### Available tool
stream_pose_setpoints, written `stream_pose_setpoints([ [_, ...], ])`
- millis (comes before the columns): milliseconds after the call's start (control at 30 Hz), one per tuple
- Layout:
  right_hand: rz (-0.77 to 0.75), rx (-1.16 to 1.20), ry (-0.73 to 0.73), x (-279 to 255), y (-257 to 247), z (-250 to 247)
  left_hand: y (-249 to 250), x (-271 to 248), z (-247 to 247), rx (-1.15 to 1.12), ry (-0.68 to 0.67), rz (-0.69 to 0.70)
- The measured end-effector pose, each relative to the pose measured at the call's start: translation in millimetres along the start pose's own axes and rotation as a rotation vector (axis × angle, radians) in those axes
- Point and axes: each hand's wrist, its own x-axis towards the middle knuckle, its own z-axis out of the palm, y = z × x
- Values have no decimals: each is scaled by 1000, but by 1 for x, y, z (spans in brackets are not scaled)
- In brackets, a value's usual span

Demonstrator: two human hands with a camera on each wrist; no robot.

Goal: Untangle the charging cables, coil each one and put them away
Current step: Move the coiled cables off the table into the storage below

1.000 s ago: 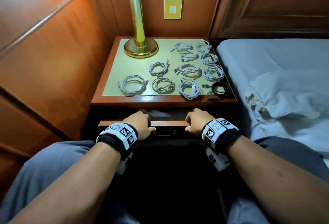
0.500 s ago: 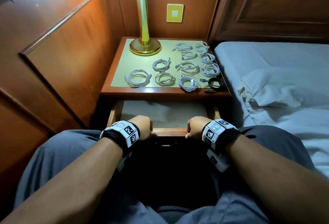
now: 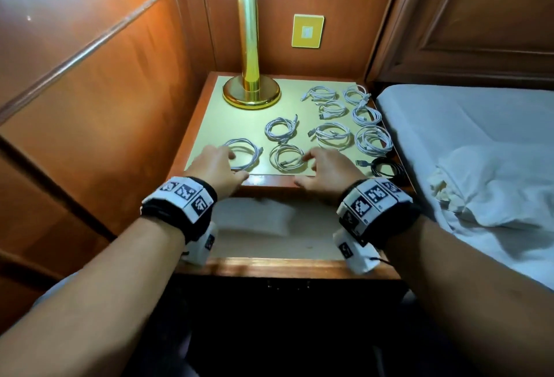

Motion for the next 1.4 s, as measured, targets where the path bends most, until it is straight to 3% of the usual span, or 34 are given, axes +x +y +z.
stream_pose_setpoints([
  [100, 16, -74, 24, 44, -21, -7, 7, 39, -11, 142, -39, -46],
  [333, 128, -413, -211, 109, -35, 7, 11, 102, 10, 333, -346, -158],
  [533, 135, -442, -220, 120, -35, 15, 9, 114, 15, 389, -354, -149],
  [667, 120, -402, -249, 116, -42, 20, 1, 106, 12, 374, -352, -131],
  [1033, 1, -359, -159, 50, -60, 51, -28, 36, -2, 246, -269, -149],
  [1233, -66, -292, -377, 7, -55, 68, -44, -9, 7, 236, -342, -159],
  [1400, 55, -342, -525, 5, -34, 82, -37, -18, 24, 299, -494, -142],
])
